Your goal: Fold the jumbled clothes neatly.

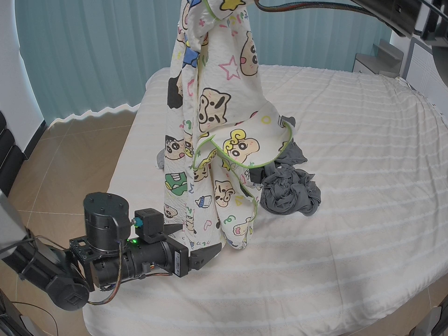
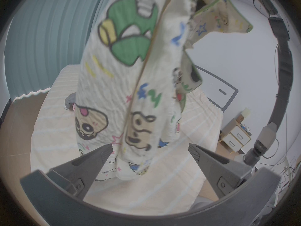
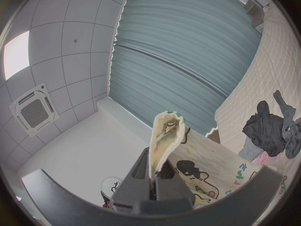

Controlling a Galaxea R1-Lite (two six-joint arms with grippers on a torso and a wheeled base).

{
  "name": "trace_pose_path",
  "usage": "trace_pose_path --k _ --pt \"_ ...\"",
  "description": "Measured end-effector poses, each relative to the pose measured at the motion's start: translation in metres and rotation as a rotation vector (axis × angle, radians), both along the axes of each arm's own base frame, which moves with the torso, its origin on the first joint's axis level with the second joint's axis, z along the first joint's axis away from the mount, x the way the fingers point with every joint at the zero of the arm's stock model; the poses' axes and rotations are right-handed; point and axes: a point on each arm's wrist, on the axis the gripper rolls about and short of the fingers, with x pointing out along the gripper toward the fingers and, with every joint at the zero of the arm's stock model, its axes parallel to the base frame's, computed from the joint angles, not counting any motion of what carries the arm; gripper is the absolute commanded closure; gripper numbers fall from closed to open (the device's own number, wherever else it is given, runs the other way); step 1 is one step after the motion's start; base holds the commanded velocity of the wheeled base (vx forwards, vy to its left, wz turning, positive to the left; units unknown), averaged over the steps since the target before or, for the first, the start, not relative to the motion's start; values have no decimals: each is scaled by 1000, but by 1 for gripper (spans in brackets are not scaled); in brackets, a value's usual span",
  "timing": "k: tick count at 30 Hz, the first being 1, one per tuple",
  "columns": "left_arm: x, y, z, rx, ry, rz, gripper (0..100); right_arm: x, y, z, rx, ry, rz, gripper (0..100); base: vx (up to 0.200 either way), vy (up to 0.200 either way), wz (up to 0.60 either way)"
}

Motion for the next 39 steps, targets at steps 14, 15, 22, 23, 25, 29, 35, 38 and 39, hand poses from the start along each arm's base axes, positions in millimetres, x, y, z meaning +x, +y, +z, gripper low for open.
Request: trace_pose_path --k 14,15,22,23,25,29,35,38,39 --pt "28 -13 -25 22 5 33 0 -9 -9 9 31 -9 6 100 0 0 0" --pt "29 -14 -25 19 5 32 0 -9 -9 10 32 -10 6 100 0 0 0" --pt "37 -21 -30 9 16 27 0 -8 -11 11 36 -10 2 100 0 0 0" --pt "37 -21 -30 4 21 29 100 -8 -11 11 36 -10 2 100 0 0 0" --pt "39 -24 -30 -19 36 37 100 -8 -11 11 37 -9 1 100 0 0 0" --pt "40 -29 -29 -73 68 50 100 -4 -14 11 53 3 -4 100 0 0 0" --pt "36 -31 -26 -138 123 71 100 6 -24 12 75 22 -35 100 0 0 0" --pt "31 -29 -21 -165 137 75 100 10 -29 8 64 31 -51 100 0 0 0" --pt "28 -27 -19 -174 139 75 100 12 -31 6 54 38 -60 100 0 0 0"
